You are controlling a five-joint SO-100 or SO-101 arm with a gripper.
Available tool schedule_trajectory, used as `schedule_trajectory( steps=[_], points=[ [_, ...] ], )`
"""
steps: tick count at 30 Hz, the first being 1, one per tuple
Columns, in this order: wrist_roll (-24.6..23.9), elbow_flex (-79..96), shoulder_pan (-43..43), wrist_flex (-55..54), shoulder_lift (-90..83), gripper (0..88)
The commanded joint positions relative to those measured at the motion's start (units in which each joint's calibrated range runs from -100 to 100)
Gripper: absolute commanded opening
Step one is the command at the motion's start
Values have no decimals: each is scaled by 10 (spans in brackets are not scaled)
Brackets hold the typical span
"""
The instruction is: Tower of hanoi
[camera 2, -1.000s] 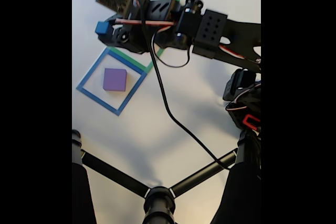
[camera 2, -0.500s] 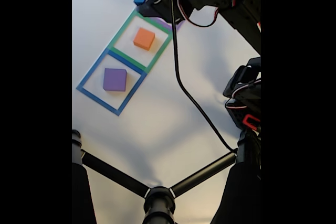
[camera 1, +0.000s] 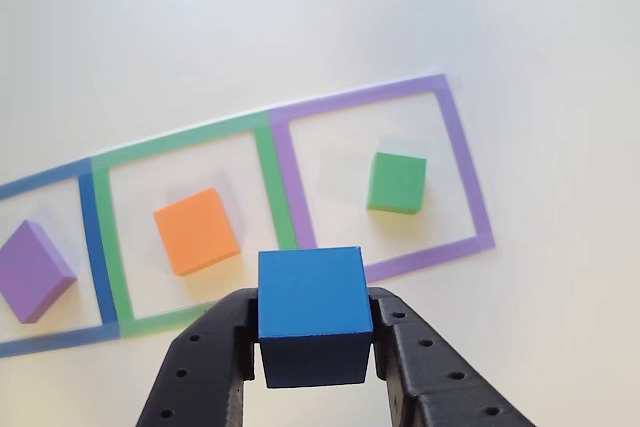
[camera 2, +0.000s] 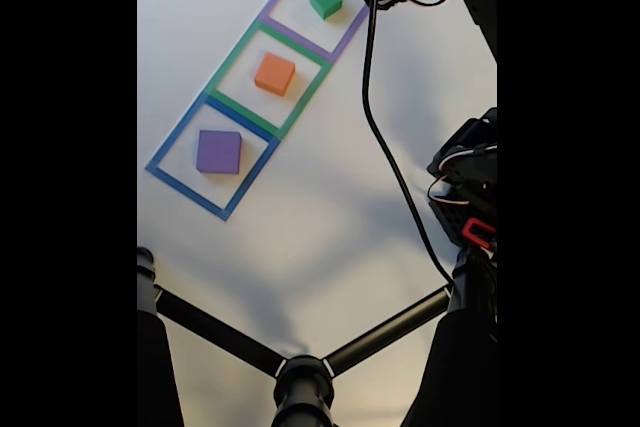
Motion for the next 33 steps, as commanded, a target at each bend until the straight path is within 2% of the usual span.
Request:
schedule_trajectory(
  steps=[1,8,11,24,33],
  points=[
    [0,-26,42,5,-20,13],
    [0,-12,102,16,-24,12],
    [0,30,125,-15,-31,13],
    [0,508,197,-539,-90,15],
    [0,661,185,-814,-17,19]
  ],
)
